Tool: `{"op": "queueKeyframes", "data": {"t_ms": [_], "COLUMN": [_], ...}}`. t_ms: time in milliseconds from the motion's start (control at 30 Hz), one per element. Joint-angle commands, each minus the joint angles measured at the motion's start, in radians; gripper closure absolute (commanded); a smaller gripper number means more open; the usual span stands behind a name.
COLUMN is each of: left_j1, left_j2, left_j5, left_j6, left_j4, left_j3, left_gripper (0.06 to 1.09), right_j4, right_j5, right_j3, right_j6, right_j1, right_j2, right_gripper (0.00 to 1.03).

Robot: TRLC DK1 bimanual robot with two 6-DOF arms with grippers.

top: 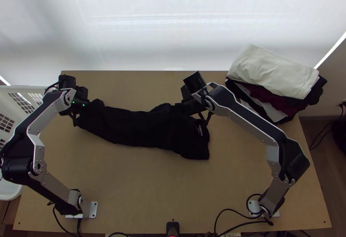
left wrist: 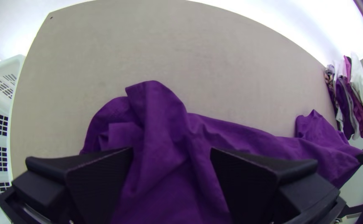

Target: Fold the t-shirt

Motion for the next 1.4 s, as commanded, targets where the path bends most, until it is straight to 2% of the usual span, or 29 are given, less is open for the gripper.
{"op": "queueKeyframes", "data": {"t_ms": [0, 67, 100, 233, 567, 800, 1100, 1200, 1367], "left_j1": [0.031, 0.043, 0.046, 0.052, 0.060, 0.072, 0.089, 0.111, 0.150], "left_j2": [0.011, -0.011, -0.026, -0.077, -0.138, -0.166, -0.311, -0.381, -0.523], "left_j5": [-0.018, -0.019, -0.019, -0.019, -0.018, -0.018, 0.007, 0.044, 0.107], "left_j6": [-0.012, -0.044, -0.061, -0.139, -0.384, -0.438, -0.449, -0.423, -0.354], "left_j4": [0.028, 0.063, 0.090, 0.094, 0.011, -0.038, -0.066, -0.069, -0.115], "left_j3": [-0.017, -0.018, -0.017, 0.074, 0.485, 0.632, 0.537, 0.408, 0.149], "left_gripper": [0.72, 1.01, 1.04, 1.05, 1.05, 1.05, 1.05, 1.05, 1.05], "right_j4": [-0.005, -0.005, -0.005, -0.001, 0.078, 0.150, 0.235, 0.158, -0.034], "right_j5": [0.020, 0.030, 0.040, 0.109, 0.321, 0.409, 0.450, 0.448, 0.418], "right_j3": [-0.001, -0.003, -0.001, 0.014, 0.078, 0.186, 0.143, 0.075, -0.049], "right_j6": [0.022, 0.023, 0.031, 0.034, 0.020, -0.028, -0.035, -0.006, 0.095], "right_j1": [0.002, 0.000, -0.003, -0.015, -0.109, -0.204, -0.208, -0.176, -0.136], "right_j2": [-0.057, -0.068, -0.074, -0.103, -0.154, -0.163, -0.298, -0.339, -0.401], "right_gripper": [1.00, 1.00, 1.00, 1.00, 1.00, 1.00, 1.00, 1.00, 1.00]}}
